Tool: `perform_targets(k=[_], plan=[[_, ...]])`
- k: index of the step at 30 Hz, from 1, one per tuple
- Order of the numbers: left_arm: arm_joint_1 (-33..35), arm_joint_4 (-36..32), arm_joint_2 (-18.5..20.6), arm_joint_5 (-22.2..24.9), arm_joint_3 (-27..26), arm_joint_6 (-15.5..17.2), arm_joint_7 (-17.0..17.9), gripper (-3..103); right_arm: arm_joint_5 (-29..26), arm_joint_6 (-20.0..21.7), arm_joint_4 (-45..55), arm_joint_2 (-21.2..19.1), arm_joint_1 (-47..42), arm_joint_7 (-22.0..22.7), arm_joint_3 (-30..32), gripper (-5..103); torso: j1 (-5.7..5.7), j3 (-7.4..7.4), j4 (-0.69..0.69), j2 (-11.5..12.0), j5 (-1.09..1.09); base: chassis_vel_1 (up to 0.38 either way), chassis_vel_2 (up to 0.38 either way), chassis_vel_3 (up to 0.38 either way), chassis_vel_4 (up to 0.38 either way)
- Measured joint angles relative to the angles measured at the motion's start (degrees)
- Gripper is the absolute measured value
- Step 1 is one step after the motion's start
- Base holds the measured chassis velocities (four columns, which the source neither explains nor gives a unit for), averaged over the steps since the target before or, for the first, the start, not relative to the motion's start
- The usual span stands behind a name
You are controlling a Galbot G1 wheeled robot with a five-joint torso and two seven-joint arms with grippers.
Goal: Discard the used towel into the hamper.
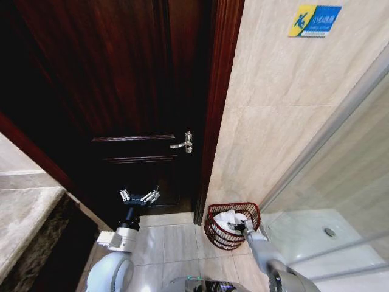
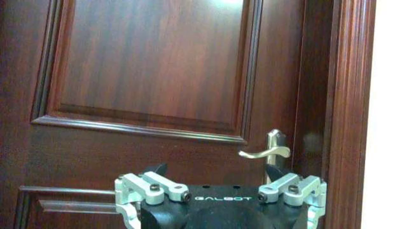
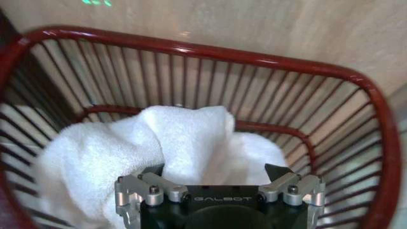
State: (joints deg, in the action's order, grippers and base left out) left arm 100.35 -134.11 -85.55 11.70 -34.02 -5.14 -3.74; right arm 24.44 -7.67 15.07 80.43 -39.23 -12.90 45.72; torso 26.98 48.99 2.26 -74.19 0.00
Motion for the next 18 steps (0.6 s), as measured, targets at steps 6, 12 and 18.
perform_targets(k=[6, 12, 18], plan=[[0.0, 0.0, 0.0, 0.0, 0.0, 0.0, 0.0, 100, 1.95, -0.16, -0.17, 0.37, 0.67, 2.42, 0.58, 100, 0.0, 0.0, 0.0, 0.0, -0.01, 0.0, 0.0, 0.0, 0.0], [0.0, 0.0, 0.0, 0.0, 0.0, 0.0, 0.0, 100, 10.62, 1.42, -2.45, 1.86, 1.84, 7.16, 2.19, 100, 0.0, 0.0, 0.01, 0.0, 0.01, 0.0, 0.0, 0.0, 0.0], [0.0, 0.0, 0.0, 0.0, 0.0, 0.0, 0.0, 100, 4.24, 1.61, -1.02, 0.95, 1.58, 4.4, 0.21, 100, 0.0, 0.0, -0.01, 0.0, -0.01, 0.0, 0.0, 0.0, 0.0]])
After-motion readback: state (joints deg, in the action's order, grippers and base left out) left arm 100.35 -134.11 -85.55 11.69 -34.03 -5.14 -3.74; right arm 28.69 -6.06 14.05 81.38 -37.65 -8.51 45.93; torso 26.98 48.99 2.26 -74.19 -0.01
